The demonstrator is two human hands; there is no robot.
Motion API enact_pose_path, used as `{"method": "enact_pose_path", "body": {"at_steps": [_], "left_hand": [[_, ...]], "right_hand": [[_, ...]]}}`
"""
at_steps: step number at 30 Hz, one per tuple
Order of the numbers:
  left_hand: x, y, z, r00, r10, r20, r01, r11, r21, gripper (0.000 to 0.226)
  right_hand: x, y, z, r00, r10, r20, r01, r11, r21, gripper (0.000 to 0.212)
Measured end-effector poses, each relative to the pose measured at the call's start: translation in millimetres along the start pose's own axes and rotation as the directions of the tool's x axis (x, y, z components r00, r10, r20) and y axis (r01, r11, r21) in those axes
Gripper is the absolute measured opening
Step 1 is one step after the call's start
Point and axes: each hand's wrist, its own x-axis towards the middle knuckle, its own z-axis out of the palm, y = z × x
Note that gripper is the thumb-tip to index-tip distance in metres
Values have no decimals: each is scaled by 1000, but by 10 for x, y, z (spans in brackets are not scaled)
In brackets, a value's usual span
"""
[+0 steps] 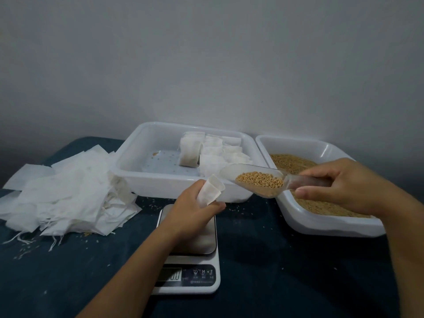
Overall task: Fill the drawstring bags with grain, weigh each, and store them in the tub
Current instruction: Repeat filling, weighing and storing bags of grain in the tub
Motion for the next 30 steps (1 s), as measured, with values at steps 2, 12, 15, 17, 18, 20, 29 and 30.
{"method": "enact_pose_path", "body": {"at_steps": [2,12,15,17,18,20,29,30], "left_hand": [[4,-5,-2,1000,0,6,0,1000,11,24],[-16,-2,34,997,44,65,-53,987,151,20],[-17,-9,38,995,38,91,-52,985,167,20],[-18,-10,35,994,28,101,-47,982,182,21],[-18,-12,36,994,27,103,-46,982,185,21],[-19,-11,37,994,32,107,-51,982,182,20],[-32,9,33,991,35,132,-57,983,172,21],[-31,8,37,990,36,134,-58,984,171,22]], "right_hand": [[4,-35,-33,1000,19,19,-19,999,-36,34],[66,-270,-121,992,15,122,7,984,-180,35],[94,-331,-148,991,-9,133,35,981,-192,33],[104,-368,-160,990,-22,142,51,977,-208,33],[107,-385,-165,989,-24,147,57,973,-223,34],[114,-418,-173,988,-17,153,56,965,-257,40],[155,-479,-196,985,25,169,33,943,-330,47],[158,-482,-196,985,26,172,34,941,-336,47]]}}
